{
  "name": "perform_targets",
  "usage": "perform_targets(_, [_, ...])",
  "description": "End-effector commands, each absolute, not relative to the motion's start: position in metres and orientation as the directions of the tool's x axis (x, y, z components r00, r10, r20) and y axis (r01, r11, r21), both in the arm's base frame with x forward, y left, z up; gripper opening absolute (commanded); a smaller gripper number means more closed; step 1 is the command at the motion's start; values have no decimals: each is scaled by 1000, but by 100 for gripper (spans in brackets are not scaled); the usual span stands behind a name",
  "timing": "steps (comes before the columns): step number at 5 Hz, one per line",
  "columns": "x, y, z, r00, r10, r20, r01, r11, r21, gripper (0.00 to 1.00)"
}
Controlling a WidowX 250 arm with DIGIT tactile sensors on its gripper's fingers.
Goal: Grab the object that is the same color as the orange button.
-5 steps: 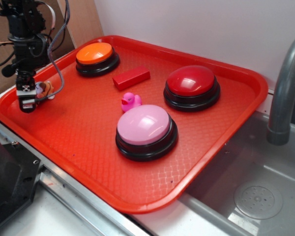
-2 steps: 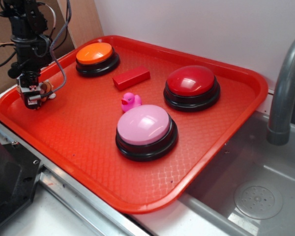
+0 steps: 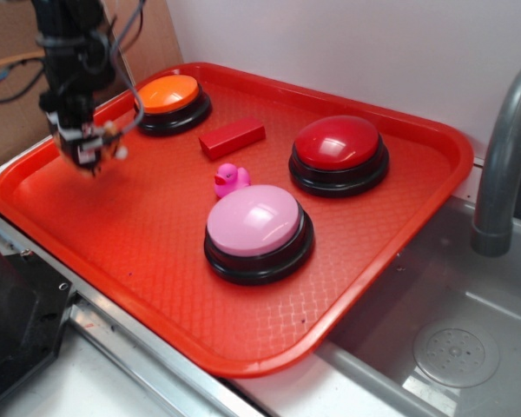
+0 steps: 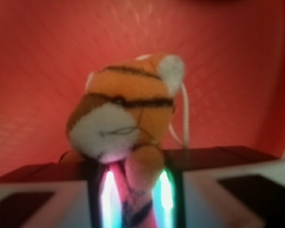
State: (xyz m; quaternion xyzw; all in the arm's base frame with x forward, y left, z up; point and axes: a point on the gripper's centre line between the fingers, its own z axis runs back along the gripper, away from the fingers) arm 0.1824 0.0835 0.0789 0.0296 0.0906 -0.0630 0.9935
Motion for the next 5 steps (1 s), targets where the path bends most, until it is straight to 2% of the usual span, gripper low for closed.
perform_targets(1, [185, 28, 194, 999, 19, 40, -20, 1000, 17, 0])
perform_targets(2, [176, 16, 238, 995, 35, 98, -35, 999, -8, 0])
perform_targets(3, [165, 13, 259, 989, 75, 127, -76, 997, 1, 0])
perform_targets(4, [164, 13, 263, 991, 42, 126, -43, 999, 0, 0])
perform_targets(5, [170, 7, 263, 990, -74, 119, 68, 996, 57, 0])
